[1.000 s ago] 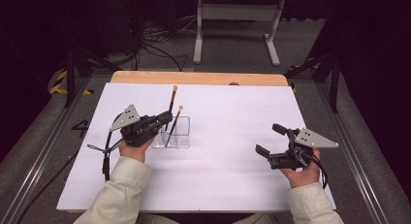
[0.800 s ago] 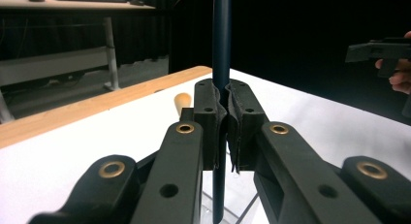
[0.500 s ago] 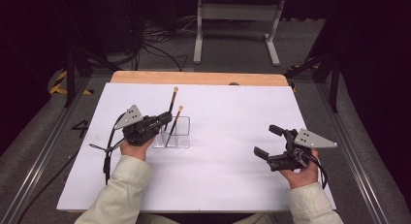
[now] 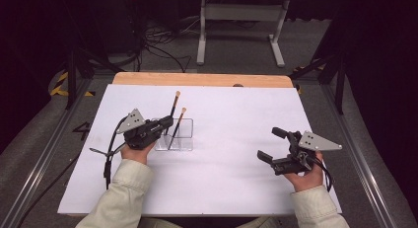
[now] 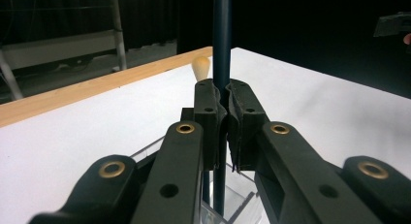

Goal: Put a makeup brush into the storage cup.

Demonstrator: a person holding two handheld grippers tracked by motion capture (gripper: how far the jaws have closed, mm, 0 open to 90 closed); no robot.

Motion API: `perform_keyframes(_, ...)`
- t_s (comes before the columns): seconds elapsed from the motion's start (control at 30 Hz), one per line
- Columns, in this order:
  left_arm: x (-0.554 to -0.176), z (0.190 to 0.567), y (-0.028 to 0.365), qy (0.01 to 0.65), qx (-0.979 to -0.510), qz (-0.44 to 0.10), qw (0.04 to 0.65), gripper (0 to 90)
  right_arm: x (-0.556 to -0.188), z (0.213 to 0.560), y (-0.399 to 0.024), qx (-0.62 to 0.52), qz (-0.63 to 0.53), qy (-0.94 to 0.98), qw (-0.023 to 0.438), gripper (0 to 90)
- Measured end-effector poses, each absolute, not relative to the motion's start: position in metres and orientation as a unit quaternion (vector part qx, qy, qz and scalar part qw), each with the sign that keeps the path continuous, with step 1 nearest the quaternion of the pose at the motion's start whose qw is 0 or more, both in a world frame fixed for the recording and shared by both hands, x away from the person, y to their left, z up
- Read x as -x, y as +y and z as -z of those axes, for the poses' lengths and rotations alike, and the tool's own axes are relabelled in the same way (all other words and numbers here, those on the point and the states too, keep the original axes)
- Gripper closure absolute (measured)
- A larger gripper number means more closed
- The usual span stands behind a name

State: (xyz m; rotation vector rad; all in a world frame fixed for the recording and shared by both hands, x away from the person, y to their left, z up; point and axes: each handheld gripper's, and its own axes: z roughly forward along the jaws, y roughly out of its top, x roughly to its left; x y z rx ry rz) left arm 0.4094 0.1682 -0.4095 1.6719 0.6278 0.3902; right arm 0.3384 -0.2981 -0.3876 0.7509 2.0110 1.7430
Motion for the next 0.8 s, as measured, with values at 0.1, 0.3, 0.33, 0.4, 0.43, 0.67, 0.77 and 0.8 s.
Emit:
perform_keyframes(0.1, -0.4079, 0.4083, 0.1703, 0.274, -0.724, -0.167, 0.61, 83.2, -0.3386, 0.3873, -0.2977, -0.265, -0.62, 0.714, 0.187, 0.0)
perform_keyframes(0.3, -0.4058, 0.408, 0.1719, 0.278, -0.73, -0.156, 0.604, 83.1, -0.3393, 0.388, -0.2957, -0.263, -0.62, 0.716, 0.182, 0.0)
perform_keyframes(0.33, -0.4059, 0.4081, 0.1724, 0.276, -0.73, -0.157, 0.605, 83.1, -0.3394, 0.3879, -0.2956, -0.263, -0.62, 0.716, 0.183, 0.0)
perform_keyframes(0.4, -0.4049, 0.408, 0.1736, 0.277, -0.732, -0.155, 0.602, 83.1, -0.3397, 0.3879, -0.2954, -0.262, -0.62, 0.717, 0.181, 0.0)
perform_keyframes(0.43, -0.4046, 0.4083, 0.174, 0.277, -0.732, -0.154, 0.603, 83.1, -0.3398, 0.3879, -0.2954, -0.262, -0.619, 0.717, 0.182, 0.0)
perform_keyframes(0.67, -0.4032, 0.4114, 0.177, 0.279, -0.739, -0.154, 0.594, 82.9, -0.3406, 0.3886, -0.2938, -0.262, -0.619, 0.718, 0.18, 0.0)
perform_keyframes(0.77, -0.4031, 0.4127, 0.1766, 0.277, -0.744, -0.155, 0.588, 82.9, -0.3408, 0.3887, -0.2931, -0.261, -0.62, 0.718, 0.178, 0.0)
perform_keyframes(0.8, -0.4031, 0.4134, 0.1767, 0.278, -0.746, -0.151, 0.586, 82.9, -0.3409, 0.3887, -0.293, -0.261, -0.62, 0.718, 0.178, 0.0)
